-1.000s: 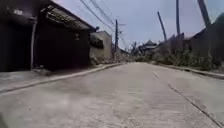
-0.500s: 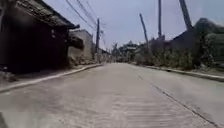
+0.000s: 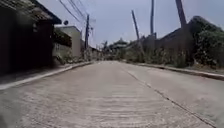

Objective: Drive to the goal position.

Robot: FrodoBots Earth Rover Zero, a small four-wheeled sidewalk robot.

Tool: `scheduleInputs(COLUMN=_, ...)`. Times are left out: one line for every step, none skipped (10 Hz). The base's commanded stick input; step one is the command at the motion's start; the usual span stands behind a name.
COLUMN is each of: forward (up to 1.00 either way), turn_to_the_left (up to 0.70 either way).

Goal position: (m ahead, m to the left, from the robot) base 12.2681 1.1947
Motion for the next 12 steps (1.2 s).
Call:
scheduleInputs(forward=1.00, turn_to_the_left=0.00)
scheduleInputs(forward=1.00, turn_to_the_left=0.00)
scheduleInputs(forward=1.00, turn_to_the_left=0.00)
scheduleInputs(forward=1.00, turn_to_the_left=0.00)
scheduleInputs(forward=1.00, turn_to_the_left=0.00)
scheduleInputs(forward=1.00, turn_to_the_left=0.00)
scheduleInputs(forward=1.00, turn_to_the_left=0.00)
scheduleInputs(forward=1.00, turn_to_the_left=0.00)
scheduleInputs(forward=1.00, turn_to_the_left=0.00)
scheduleInputs(forward=1.00, turn_to_the_left=0.00)
scheduleInputs(forward=1.00, turn_to_the_left=0.00)
scheduleInputs(forward=1.00, turn_to_the_left=0.00)
